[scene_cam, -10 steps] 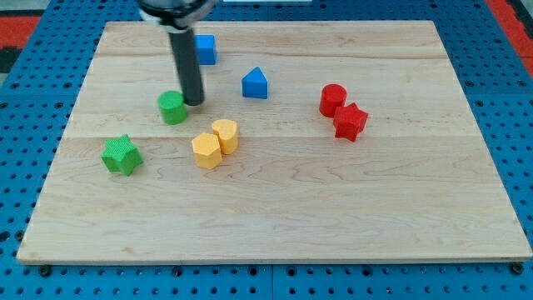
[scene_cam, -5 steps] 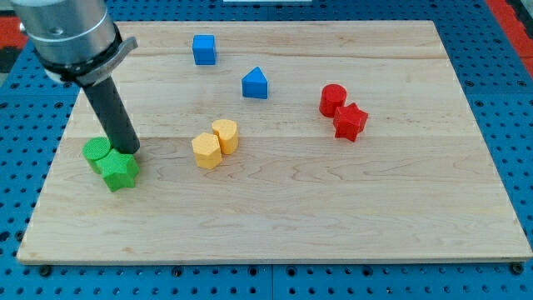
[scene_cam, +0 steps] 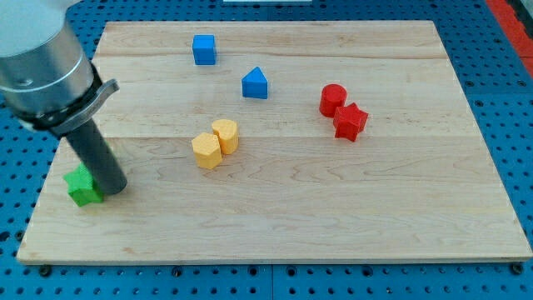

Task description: Move the green blocks to the bottom left side of the board

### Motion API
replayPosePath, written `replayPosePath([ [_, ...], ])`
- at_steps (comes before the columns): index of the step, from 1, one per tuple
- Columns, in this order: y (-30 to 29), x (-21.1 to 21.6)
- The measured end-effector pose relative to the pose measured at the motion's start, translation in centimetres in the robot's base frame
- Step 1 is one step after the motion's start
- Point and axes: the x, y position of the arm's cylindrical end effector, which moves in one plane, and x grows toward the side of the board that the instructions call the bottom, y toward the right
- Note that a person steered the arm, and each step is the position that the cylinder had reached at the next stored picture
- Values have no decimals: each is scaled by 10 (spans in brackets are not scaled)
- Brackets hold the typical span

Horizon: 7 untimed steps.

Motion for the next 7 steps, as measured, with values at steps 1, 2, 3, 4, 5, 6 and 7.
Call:
replayPosePath([
  [1,35,-50],
  [2,14,-67],
  [3,-14,-51],
  [4,-13,-53],
  [5,2,-78],
  [6,95,-103],
  [7,193,-123],
])
